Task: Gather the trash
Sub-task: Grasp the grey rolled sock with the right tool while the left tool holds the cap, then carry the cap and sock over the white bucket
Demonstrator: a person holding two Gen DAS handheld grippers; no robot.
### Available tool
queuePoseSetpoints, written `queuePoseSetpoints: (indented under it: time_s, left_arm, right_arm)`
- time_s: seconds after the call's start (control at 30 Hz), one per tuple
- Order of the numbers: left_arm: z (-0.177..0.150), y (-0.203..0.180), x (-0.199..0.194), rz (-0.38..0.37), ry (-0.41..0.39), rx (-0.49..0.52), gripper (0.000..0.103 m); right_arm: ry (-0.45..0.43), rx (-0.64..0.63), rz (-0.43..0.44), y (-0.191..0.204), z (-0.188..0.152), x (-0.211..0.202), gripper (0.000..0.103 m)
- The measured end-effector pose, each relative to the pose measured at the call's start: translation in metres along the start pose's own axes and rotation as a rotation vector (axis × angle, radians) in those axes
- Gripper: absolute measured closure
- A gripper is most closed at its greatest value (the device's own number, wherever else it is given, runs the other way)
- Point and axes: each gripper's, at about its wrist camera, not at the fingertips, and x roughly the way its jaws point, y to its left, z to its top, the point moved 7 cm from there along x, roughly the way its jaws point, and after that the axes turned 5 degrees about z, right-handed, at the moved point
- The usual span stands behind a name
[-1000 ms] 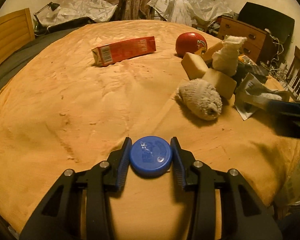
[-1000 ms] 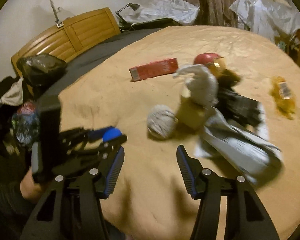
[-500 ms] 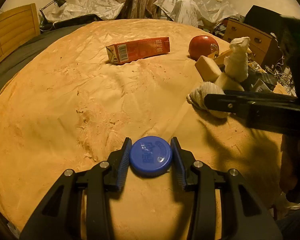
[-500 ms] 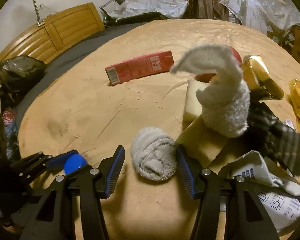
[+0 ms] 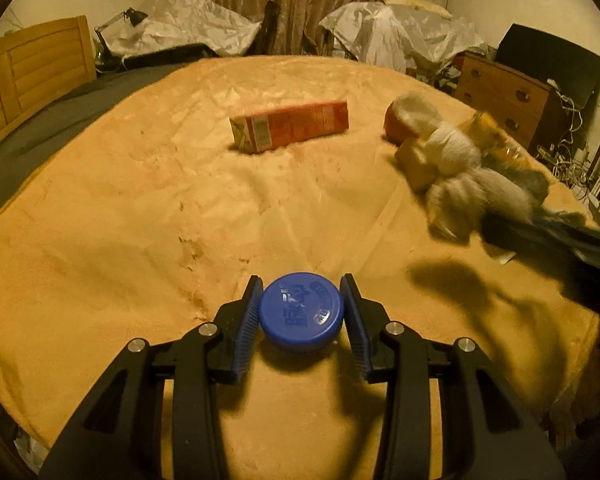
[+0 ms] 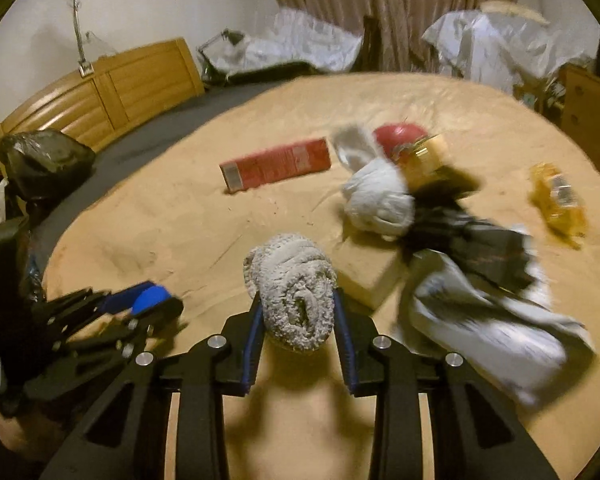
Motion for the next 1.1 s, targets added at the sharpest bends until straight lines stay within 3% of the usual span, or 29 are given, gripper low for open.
queuePoseSetpoints:
  time_s: [0.1, 0.37, 0.57, 0.73, 1.1]
  left_arm:
    - [0.01, -0.009, -0.023, -0.006, -0.048, 0.004, 0.065]
    - [0.035, -0.071, -0.102, -0.106, -0.21, 0.061, 0.065]
    - [0.04, -0.103, -0.147, -0.13, -0.329, 0.08, 0.065]
    - [0.04, -0.116, -0.168, -0.112, -0.4, 0.098, 0.064]
    - [0.038, -0.121, -0.183, -0.114, -0.428, 0.101, 0.064]
  right_arm:
    - [-0.055, 0.008, -0.045, -0.001, -0.01, -0.039, 0.07]
    - [-0.231, 0.032, -0.218, -0.014, -0.028, -0.155, 0.069]
    - [-0.355, -0.002, -0.302, -0.009, -0.03, -0.216, 0.069]
    - [-0.424, 0.011, -0.315, -0.008, -0.033, -0.245, 0.069]
    - [-0.457, 0.021, -0.317, -0.004, -0.041, -0.272, 0.069]
